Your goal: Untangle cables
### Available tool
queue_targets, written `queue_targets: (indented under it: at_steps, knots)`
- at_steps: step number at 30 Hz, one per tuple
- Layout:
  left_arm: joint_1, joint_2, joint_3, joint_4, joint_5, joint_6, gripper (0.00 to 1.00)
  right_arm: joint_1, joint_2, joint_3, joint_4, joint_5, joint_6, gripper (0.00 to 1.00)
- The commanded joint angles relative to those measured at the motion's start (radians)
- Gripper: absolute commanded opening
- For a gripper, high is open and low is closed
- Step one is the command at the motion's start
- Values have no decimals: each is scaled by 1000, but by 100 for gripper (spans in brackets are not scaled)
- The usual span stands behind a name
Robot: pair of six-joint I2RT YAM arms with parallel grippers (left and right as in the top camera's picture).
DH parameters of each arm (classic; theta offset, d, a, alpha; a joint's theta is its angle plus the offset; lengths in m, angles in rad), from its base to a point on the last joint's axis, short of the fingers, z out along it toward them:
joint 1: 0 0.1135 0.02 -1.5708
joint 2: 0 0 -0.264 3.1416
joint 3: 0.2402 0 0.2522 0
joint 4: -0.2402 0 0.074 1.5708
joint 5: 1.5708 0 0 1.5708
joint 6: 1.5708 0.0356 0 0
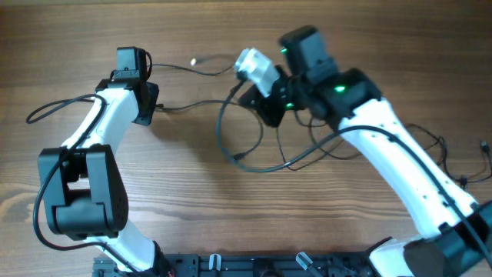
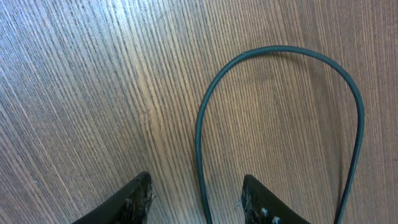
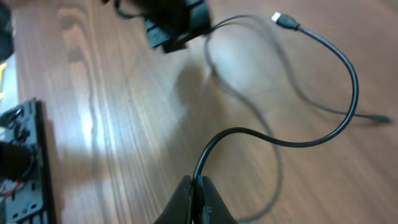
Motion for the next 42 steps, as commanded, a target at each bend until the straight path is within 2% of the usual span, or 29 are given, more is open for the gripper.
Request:
queue_targets:
  at_steps: [1, 7, 11, 21, 27, 29, 30, 34, 36, 42]
  knots:
    - [1, 0, 1, 0, -2, -13, 49, -72, -14, 16, -7, 93, 123, 4]
    - [1, 0, 1, 0, -2, -13, 49, -149, 18, 13, -66, 303, 419, 4]
    - [1, 0, 1, 0, -2, -13, 49, -184, 34, 2, -142, 473, 548, 4]
    - [1, 0, 1, 0, -2, -13, 50, -189, 37, -126, -122, 684, 555, 4]
    - [1, 0, 1, 0, -2, -13, 50, -189, 37, -166, -97, 726, 554, 5]
    - [1, 0, 1, 0, -2, -13, 50, -189, 37, -177, -90, 755, 554, 22]
    - [1, 0, 1, 0, -2, -13, 50, -189, 37, -181, -89, 766, 554, 40]
    - [1, 0, 1, 0, -2, -14, 50, -190, 41, -198, -79, 768, 552, 63]
    - [1, 0, 1, 0, -2, -13, 50, -191, 45, -199, -79, 767, 551, 67]
    - [1, 0, 1, 0, -2, -13, 50, -191, 78, -203, -94, 766, 554, 67]
